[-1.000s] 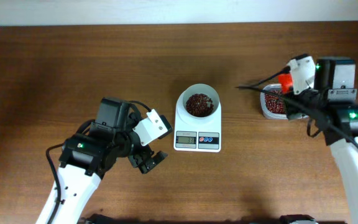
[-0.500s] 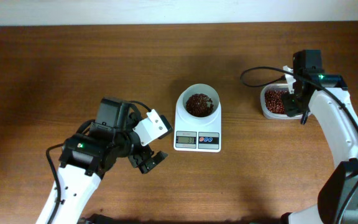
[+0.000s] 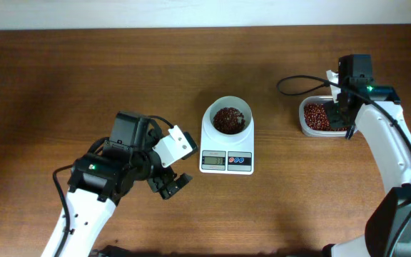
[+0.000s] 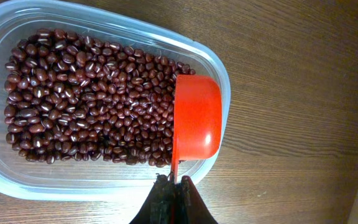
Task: Scoop and weigh 50g on scale
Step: 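Move the empty scoop with right gripper back to the bean tub, then dip the orange scoop into the red beans with right gripper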
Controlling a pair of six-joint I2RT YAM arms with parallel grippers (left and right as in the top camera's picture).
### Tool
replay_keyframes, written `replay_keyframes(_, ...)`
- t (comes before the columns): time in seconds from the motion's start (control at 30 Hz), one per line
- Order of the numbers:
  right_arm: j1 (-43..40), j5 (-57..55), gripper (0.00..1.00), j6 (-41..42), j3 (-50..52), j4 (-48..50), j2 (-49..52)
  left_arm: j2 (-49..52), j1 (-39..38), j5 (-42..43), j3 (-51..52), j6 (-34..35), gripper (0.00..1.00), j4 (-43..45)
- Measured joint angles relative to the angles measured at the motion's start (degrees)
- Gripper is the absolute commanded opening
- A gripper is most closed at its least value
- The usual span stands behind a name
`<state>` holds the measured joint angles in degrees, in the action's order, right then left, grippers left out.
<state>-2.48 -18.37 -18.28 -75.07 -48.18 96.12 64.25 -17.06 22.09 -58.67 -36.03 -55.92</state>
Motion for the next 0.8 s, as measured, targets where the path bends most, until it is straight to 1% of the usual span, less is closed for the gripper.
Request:
replay_keyframes(0.2,0.0,1.1,0.04,-0.1,0.0,-1.1,1.6,0.0,0.0,0.0,0.0,0.0,0.99,0.0)
replay_keyframes(0.33,0.0,8.5,0.04,-0.2,0.0,-2.9,2.1,0.0,0.0,0.0,0.0,0.0,0.99,0.0)
replay_keyframes(0.47,-0.6,18.2,0.04,0.0,0.0,-2.8,2.2,0.0,0.0,0.0,0.0,0.0,0.99,0.0)
replay_keyframes(0.53,-3.2,23.7,0.04,0.3,0.0,-3.0,2.4,0.0,0.0,0.0,0.0,0.0,0.99,0.0)
replay_keyframes(0.57,-6.8,28.7,0.04,0.8,0.0,-3.1,2.9,0.0,0.0,0.0,0.0,0.0,0.99,0.0)
replay_keyframes(0.63,-11.4,35.6,0.04,1.8,0.0,-3.5,3.5,0.0,0.0,0.0,0.0,0.0,0.99,0.0)
replay_keyframes(0.73,-18.1,45.4,0.04,2.1,0.0,-4.3,3.6,0.0,0.0,0.0,0.0,0.0,0.99,0.0)
replay_keyframes(0.8,-21.0,50.4,0.04,2.4,0.0,-4.8,3.6,0.0,0.0,0.0,0.0,0.0,0.99,0.0)
